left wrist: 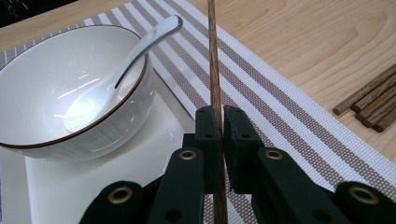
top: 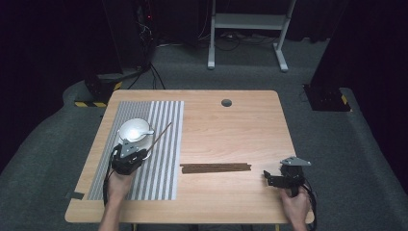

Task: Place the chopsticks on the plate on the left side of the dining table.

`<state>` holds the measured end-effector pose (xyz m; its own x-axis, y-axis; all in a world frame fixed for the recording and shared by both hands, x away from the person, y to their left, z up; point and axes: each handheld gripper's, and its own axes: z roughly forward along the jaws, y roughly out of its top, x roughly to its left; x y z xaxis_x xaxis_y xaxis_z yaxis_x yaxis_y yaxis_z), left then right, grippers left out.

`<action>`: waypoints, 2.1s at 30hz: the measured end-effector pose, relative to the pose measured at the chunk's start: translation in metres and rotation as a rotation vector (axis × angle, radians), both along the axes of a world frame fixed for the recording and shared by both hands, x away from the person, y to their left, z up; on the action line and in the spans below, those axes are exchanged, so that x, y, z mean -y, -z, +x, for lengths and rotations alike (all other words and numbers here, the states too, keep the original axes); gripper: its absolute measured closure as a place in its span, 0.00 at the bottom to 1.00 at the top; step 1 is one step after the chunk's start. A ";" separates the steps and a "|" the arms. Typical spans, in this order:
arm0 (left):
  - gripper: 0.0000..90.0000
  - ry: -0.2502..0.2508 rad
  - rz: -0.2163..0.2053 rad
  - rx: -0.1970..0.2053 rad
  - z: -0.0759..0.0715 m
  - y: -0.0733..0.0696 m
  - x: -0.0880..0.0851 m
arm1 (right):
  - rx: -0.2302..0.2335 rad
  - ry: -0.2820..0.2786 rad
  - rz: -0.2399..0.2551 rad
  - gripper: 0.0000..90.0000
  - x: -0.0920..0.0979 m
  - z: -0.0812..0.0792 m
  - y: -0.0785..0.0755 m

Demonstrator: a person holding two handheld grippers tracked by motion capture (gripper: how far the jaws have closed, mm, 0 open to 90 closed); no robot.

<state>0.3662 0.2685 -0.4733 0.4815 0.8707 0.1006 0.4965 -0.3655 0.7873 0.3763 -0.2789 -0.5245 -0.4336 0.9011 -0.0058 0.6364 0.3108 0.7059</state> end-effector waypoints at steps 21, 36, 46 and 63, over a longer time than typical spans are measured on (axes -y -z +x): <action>0.94 -0.042 0.048 -0.042 0.001 0.011 -0.017 | -0.002 0.001 0.000 0.14 0.000 0.000 0.000; 0.94 -0.077 0.062 -0.081 0.008 0.019 -0.024 | -0.002 0.002 -0.001 0.14 0.000 0.000 0.000; 0.94 -0.099 0.061 -0.098 0.015 0.021 -0.030 | -0.002 0.001 0.000 0.14 0.000 0.000 0.000; 0.93 -0.113 0.045 -0.116 0.020 0.026 -0.034 | -0.002 0.002 0.000 0.14 0.000 0.000 0.000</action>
<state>0.3867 0.3027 -0.4992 0.3915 0.9157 0.0904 0.6230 -0.3361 0.7063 0.3760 -0.2787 -0.5243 -0.4322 0.9018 -0.0056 0.6381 0.3102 0.7047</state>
